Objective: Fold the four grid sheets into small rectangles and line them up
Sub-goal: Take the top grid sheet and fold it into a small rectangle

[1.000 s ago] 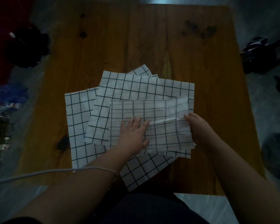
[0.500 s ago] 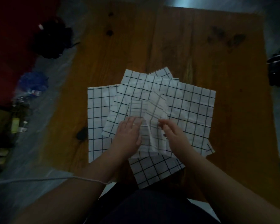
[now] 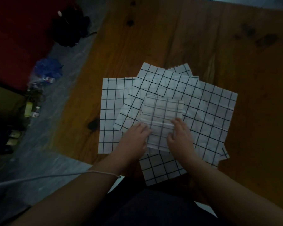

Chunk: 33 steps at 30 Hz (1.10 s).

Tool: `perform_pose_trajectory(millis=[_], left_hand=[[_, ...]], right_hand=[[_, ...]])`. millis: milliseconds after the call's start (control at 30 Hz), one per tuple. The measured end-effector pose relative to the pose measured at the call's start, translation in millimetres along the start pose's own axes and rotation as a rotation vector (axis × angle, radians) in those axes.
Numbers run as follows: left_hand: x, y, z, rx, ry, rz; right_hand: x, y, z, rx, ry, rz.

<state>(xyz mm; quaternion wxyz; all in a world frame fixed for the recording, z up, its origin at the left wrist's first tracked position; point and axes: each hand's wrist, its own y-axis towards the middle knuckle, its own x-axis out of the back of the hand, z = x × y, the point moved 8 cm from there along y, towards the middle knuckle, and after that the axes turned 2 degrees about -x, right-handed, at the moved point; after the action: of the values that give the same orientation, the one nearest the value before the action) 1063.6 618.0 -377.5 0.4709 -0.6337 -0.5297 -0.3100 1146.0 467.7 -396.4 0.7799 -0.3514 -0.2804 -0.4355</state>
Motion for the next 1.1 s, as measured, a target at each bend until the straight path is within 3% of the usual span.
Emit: perform_pose_trajectory(millis=[167, 300, 533, 633, 700, 833, 1100], left_hand=[[-26, 7, -11, 0.033, 0.057, 0.146], [-25, 8, -11, 0.049, 0.077, 0.141], [-11, 12, -12, 0.045, 0.025, 0.059], [4, 18, -19, 0.034, -0.007, -0.038], [7, 22, -25, 0.027, -0.024, -0.051], [-3, 28, -43, -0.026, 0.005, -0.006], [-48, 14, -83, -0.127, 0.12, 0.141]], right_hand=[[35, 21, -25, -0.387, 0.435, -0.111], [32, 50, -39, -0.555, 0.604, 0.022], [34, 64, -33, -0.511, 0.533, 0.146], [45, 50, -45, -0.536, 0.739, 0.056], [46, 28, -63, -0.658, 0.912, -0.008], [19, -21, -90, -0.861, 1.049, 0.027], [4, -66, -88, -0.949, 1.077, 0.114]])
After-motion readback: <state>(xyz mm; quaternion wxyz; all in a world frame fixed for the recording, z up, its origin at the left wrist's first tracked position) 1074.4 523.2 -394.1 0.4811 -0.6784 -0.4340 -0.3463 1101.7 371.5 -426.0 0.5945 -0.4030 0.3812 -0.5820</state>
